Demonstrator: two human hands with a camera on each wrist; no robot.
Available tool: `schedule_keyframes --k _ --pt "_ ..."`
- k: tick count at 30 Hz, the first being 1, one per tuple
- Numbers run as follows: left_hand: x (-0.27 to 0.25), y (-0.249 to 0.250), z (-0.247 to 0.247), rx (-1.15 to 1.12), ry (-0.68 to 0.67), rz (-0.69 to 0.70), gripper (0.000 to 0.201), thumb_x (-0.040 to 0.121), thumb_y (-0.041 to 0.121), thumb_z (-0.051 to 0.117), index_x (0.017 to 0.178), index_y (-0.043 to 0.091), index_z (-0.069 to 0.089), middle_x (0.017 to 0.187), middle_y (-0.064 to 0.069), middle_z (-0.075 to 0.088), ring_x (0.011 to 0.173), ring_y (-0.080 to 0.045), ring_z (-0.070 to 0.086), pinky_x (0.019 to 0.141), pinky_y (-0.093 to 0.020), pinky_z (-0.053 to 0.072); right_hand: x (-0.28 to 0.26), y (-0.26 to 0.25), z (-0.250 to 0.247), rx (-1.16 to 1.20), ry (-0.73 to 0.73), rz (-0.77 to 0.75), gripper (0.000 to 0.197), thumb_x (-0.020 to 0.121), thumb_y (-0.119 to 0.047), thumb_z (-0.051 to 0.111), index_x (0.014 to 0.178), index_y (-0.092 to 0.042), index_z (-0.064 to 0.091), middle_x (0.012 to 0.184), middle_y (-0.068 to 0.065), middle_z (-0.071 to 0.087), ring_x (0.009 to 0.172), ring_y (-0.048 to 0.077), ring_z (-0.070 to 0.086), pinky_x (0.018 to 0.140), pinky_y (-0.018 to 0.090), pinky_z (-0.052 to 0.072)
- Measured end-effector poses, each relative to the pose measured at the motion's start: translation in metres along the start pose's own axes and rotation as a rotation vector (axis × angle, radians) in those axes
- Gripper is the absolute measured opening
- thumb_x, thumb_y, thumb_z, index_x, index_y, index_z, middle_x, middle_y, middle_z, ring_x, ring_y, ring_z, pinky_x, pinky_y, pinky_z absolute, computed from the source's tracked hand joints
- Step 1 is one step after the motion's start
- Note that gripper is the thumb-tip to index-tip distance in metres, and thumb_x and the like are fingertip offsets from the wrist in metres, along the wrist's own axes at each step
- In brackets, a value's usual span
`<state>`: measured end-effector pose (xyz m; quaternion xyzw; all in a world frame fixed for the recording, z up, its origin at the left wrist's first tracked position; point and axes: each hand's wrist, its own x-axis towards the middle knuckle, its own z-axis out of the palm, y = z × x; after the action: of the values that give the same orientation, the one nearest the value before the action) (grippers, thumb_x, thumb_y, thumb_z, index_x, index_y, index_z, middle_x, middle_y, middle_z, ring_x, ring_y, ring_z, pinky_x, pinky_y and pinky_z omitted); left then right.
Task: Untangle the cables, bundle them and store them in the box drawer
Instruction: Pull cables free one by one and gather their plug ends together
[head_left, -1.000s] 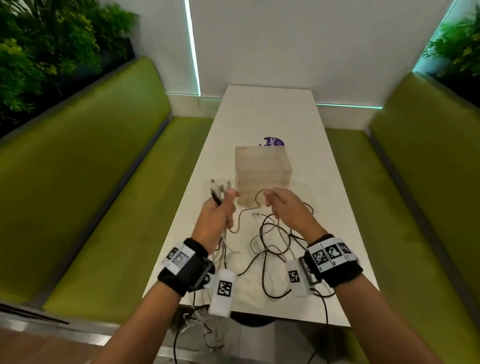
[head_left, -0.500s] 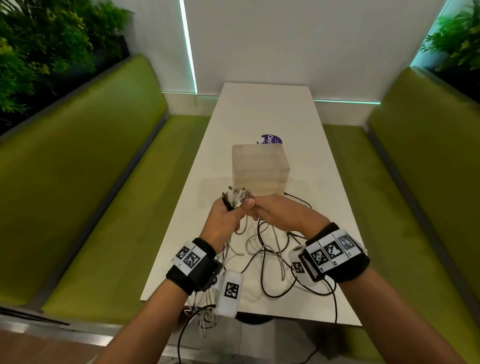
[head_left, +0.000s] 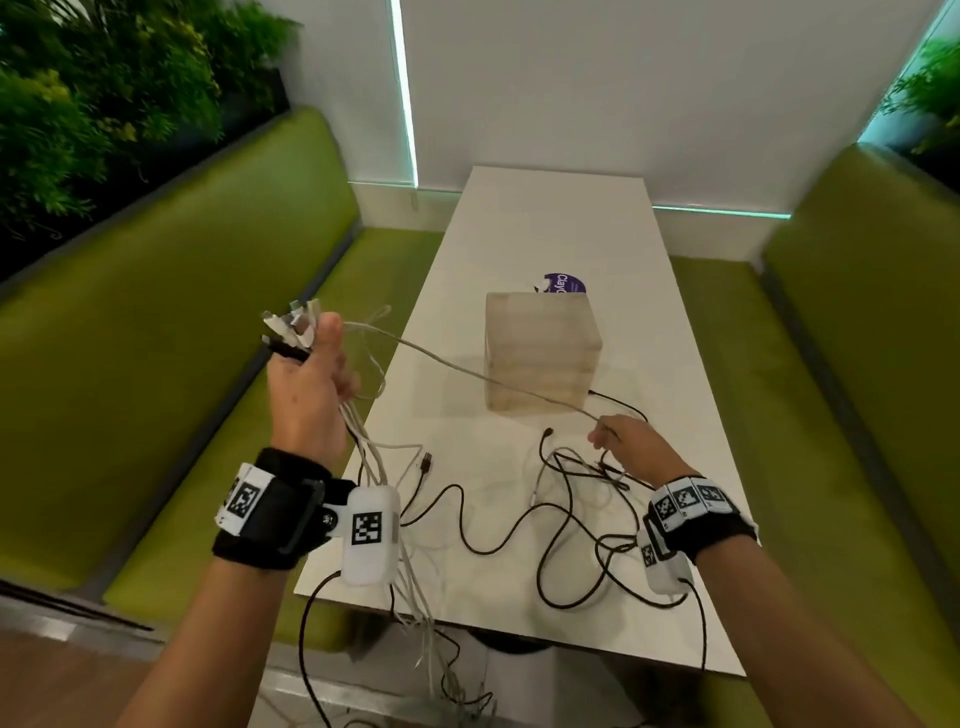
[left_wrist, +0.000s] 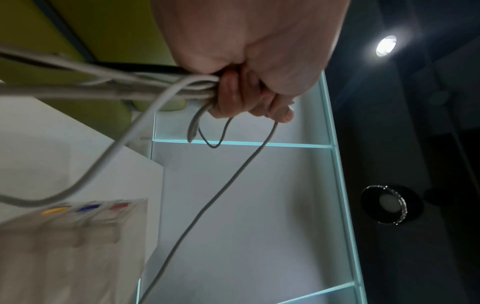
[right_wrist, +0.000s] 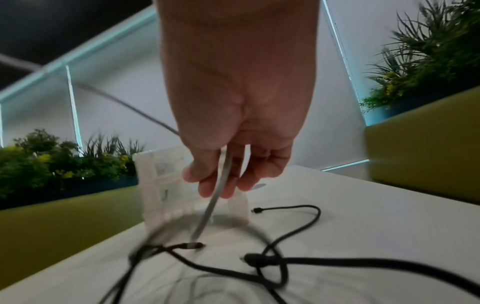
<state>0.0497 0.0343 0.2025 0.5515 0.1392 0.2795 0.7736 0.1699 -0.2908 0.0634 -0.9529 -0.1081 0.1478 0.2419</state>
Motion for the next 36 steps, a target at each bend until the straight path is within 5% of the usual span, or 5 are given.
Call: schedule_keyframes --k 12,21,25,29,36 --pt "0.012 0.019 -0.013 -0.061 0.16 0.094 0.025 0.095 0.032 0.057 0.073 0.022 0.05 0.051 0.01 0.033 0.046 -0.008 0.029 0.048 -0.025 0.028 -0.006 0.015 -0.017 0.104 0.122 0.125 0.033 0.088 -0.02 0.06 0.058 -0.015 0.047 0.046 -0.016 0.051 0.058 0.01 0.047 0.051 0.025 0.031" --pt "0.021 0.017 -0.013 -0.135 0.268 0.055 0.022 0.094 0.034 0.058 0.076 0.022 0.054 0.053 0.009 0.032 0.045 -0.007 0.031 0.047 -0.023 0.031 -0.013 0.012 -0.028 0.693 0.254 0.054 0.017 0.092 -0.01 0.054 0.091 -0.003 0.069 0.092 0.018 0.067 0.083 0.026 0.066 0.079 0.039 0.058" --pt "0.021 0.022 -0.017 -0.171 0.312 0.068 0.021 0.095 0.032 0.057 0.077 0.022 0.053 0.051 0.011 0.033 0.046 -0.006 0.03 0.048 -0.022 0.03 -0.014 0.013 -0.037 0.22 0.324 0.048 0.034 0.087 -0.044 0.059 0.089 -0.011 0.07 0.088 0.008 0.06 0.079 0.022 0.057 0.072 0.036 0.049" --pt "0.024 0.024 -0.024 -0.188 0.333 0.082 0.02 0.095 0.032 0.057 0.078 0.021 0.053 0.051 0.011 0.032 0.047 -0.006 0.03 0.047 -0.021 0.032 -0.017 0.019 -0.039 0.444 0.303 0.143 0.015 0.087 -0.018 0.067 0.079 -0.005 0.066 0.074 0.011 0.064 0.057 0.019 0.057 0.054 0.027 0.05" --pt "0.017 0.02 -0.015 -0.174 0.247 0.078 0.022 0.096 0.031 0.055 0.077 0.022 0.052 0.05 0.011 0.033 0.047 -0.006 0.03 0.046 -0.022 0.031 -0.038 0.001 -0.039 0.751 0.174 -0.078 0.01 0.083 0.004 0.064 0.093 0.005 0.067 0.092 0.022 0.07 0.083 0.024 0.069 0.072 0.02 0.056"
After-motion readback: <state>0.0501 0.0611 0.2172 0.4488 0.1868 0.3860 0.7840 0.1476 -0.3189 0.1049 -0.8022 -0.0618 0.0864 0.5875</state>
